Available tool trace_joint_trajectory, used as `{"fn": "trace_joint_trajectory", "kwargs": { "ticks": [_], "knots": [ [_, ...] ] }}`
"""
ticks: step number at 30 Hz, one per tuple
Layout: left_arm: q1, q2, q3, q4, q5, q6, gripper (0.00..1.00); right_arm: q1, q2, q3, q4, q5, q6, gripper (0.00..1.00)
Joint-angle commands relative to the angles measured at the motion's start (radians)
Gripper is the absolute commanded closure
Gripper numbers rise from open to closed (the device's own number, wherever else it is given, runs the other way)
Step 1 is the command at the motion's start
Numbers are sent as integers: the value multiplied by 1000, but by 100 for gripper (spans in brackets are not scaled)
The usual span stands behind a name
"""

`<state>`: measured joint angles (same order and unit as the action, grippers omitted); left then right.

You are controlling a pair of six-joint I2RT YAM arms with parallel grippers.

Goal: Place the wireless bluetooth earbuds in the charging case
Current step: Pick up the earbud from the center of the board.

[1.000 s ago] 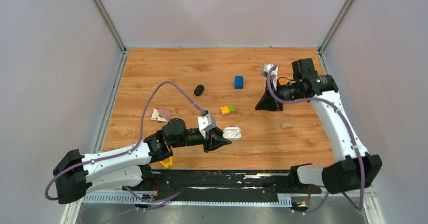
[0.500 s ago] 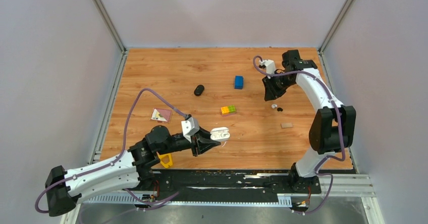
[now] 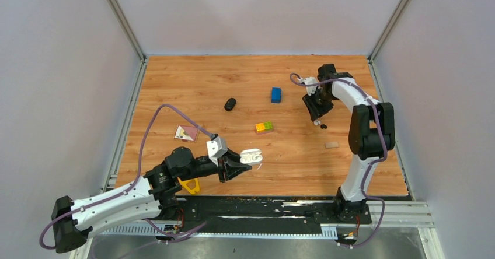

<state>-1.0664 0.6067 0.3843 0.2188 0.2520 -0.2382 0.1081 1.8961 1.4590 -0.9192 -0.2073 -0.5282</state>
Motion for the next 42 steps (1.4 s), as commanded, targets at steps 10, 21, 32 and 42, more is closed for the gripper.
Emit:
{"fn": "trace_joint_trajectory", "kwargs": {
  "ticks": [10,21,32,42],
  "knots": [
    [-6,21,6,28,12,-16,100,1,115,61,44,92,14,63],
    [-5,26,8,26,13,-18,100,1,129,47,29,82,12,64],
    [-6,2,14,2,3,-20,100,9,21,-34,-45,-69,-21,76],
    [-5,2,26,-23,-13,-9,100,257,-179,-285,-96,-282,-271,76]
  ]
}}
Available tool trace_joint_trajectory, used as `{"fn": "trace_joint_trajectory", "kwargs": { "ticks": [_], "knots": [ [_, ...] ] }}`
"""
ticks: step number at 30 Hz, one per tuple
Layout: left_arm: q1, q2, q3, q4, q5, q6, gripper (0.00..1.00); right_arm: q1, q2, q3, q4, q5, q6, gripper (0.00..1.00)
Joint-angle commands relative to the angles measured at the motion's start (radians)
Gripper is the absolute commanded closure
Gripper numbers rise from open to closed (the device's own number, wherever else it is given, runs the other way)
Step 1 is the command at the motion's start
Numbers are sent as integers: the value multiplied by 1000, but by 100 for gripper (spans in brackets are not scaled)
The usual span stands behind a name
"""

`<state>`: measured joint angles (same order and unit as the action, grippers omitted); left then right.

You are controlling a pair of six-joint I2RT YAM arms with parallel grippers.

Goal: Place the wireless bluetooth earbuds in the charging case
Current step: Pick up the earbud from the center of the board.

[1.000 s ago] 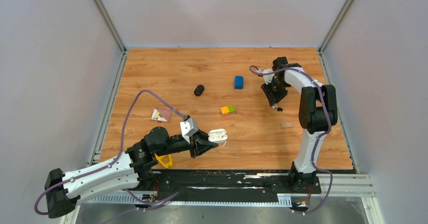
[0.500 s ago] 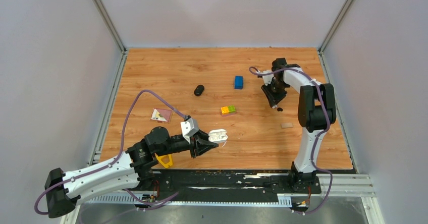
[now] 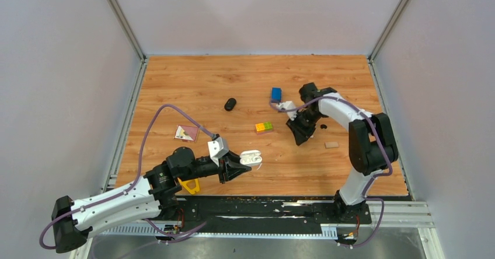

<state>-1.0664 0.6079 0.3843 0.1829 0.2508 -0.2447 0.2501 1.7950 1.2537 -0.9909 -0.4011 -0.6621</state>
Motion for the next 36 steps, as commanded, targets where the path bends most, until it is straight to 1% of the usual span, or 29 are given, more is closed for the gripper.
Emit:
{"fn": "trace_joint_trajectory", "kwargs": {
  "ticks": [1,3,5,7,10,12,15,17,20,24,27,30,36],
  "knots": [
    [-6,5,28,15,-10,-6,100,142,-89,-97,-16,-82,-153,76],
    [-5,13,32,17,-7,-9,100,167,-103,-105,-8,-91,-158,75],
    [-5,14,38,12,-6,-10,100,167,-109,-88,-11,-107,-141,76],
    [-4,13,42,2,-8,-6,100,158,-118,-70,-3,-91,-115,76],
    [-5,9,44,-8,-11,0,100,107,-145,-43,-4,-113,-132,77],
    [-4,9,45,-12,-12,2,100,75,-162,-20,-18,-112,-191,77],
    [-4,9,44,-14,-12,2,100,66,-191,-12,-9,-21,-294,76],
    [-4,8,42,-15,-13,2,100,65,-185,-5,9,46,-328,77],
    [-4,0,36,-12,-17,0,100,53,-130,42,20,126,-314,78],
    [-5,-16,31,-20,-21,-2,100,6,-68,76,36,170,-290,79],
    [-5,-32,30,-34,-28,3,100,-26,-62,58,79,222,-257,78],
    [-4,-31,31,-30,-31,10,100,-56,-52,35,91,240,-227,78],
    [-5,-5,35,-14,-16,9,100,-75,-37,-11,92,255,-241,76]
  ]
}}
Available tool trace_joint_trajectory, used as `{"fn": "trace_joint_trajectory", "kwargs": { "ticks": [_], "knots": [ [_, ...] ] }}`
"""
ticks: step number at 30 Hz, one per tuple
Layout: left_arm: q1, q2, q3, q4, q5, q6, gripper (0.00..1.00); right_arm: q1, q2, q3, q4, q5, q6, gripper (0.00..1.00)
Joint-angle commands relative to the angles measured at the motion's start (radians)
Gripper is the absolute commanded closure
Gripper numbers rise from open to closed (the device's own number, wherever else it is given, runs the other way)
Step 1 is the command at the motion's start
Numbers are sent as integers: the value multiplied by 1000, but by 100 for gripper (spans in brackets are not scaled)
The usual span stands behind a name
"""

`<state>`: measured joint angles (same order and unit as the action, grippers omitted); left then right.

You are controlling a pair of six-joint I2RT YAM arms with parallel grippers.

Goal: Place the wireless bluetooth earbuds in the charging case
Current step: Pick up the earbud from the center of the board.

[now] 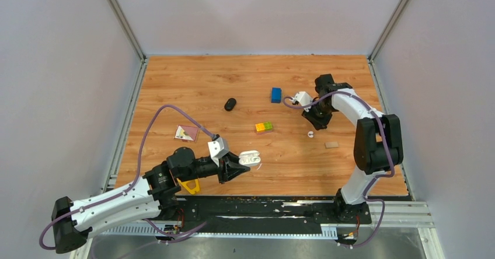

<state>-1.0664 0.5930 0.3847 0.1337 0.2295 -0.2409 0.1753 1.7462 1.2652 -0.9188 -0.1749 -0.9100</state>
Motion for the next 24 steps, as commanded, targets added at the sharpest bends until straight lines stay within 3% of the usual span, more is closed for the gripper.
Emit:
{"fn": "trace_joint_trajectory", "kwargs": {
  "ticks": [1,7,24],
  "knots": [
    [-5,11,34,36,6,5,100,0,20,-28,20,30,7,76],
    [-5,2,34,30,5,4,100,0,78,-24,39,47,29,71],
    [-5,28,34,44,14,2,100,9,112,-13,3,-14,69,68]
  ]
}}
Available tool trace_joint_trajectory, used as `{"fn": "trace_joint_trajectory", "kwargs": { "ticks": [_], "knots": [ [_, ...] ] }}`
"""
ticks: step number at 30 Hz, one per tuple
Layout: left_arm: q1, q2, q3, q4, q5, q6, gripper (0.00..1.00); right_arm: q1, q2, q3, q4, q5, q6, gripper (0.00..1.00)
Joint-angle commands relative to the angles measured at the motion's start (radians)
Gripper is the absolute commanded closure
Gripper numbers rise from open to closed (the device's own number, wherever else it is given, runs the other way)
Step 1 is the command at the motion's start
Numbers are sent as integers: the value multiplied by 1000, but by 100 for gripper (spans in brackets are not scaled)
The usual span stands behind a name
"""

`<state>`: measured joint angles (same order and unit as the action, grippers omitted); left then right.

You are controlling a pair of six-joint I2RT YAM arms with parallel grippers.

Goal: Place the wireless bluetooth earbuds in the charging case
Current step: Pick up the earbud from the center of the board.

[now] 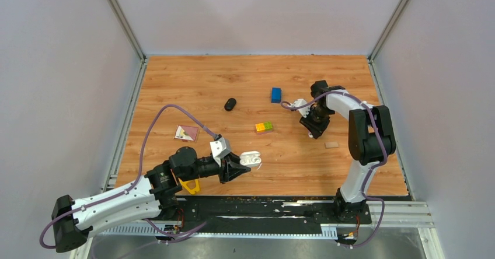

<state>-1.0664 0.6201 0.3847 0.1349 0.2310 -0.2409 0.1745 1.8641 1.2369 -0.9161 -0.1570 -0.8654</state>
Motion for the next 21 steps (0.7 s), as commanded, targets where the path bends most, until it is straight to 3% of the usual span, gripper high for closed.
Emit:
{"fn": "trace_joint_trajectory", "kwargs": {
  "ticks": [1,12,21],
  "knots": [
    [-4,1,33,46,13,2,100,12,-4,19,-4,-34,28,68],
    [-5,1,33,42,17,1,100,31,32,78,-75,-63,69,66],
    [-4,4,31,51,22,-2,100,29,-10,180,-224,-37,9,64]
  ]
}}
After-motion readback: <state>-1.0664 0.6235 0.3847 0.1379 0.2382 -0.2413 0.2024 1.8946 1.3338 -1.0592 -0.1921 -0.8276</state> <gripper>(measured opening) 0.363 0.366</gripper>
